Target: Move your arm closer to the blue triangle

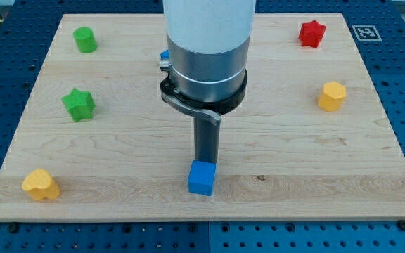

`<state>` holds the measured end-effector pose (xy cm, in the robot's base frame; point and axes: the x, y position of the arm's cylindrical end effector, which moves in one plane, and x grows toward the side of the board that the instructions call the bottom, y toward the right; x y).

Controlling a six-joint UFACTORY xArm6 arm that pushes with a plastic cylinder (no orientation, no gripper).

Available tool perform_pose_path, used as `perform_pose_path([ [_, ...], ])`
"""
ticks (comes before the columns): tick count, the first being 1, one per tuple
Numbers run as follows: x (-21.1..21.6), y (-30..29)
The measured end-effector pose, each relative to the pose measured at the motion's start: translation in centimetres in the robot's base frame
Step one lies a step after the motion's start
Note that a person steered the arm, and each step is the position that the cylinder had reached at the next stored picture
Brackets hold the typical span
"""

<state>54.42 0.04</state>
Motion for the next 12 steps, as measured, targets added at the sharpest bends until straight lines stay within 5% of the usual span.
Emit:
perform_pose_path([
  [3, -5.1, 0.5],
  [10, -13.5, -8.8],
  [12, -19.2, -9.9],
])
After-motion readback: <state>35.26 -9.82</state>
